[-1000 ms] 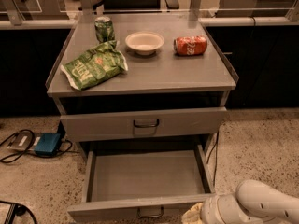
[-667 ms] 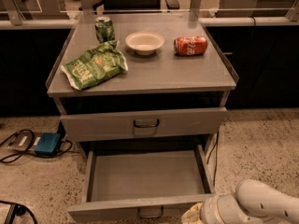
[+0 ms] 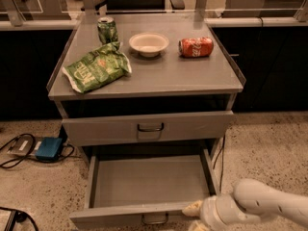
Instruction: Close middle drawer
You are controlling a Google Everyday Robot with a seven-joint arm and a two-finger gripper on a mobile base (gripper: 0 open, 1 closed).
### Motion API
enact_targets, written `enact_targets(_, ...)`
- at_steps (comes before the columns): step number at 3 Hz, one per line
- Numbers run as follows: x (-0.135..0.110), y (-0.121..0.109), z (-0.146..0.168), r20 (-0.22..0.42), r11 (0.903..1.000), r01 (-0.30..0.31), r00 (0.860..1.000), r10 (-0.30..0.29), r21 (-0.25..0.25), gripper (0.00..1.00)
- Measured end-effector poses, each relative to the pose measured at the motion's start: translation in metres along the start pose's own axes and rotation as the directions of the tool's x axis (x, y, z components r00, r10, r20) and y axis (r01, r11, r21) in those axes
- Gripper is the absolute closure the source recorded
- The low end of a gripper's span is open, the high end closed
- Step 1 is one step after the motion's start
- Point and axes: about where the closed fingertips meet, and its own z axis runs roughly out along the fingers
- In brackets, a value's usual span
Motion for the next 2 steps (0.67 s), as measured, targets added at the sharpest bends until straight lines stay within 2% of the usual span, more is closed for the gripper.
enact_targets(1,0.001,-0.007,0.007,-0.006,1.0000,-0.001,1.000,0.001,0.001,0.00)
enact_targets(2,0.002,-0.033,0.018,-0.034,0.9999,-0.009,0.999,0.010,0.013,0.00)
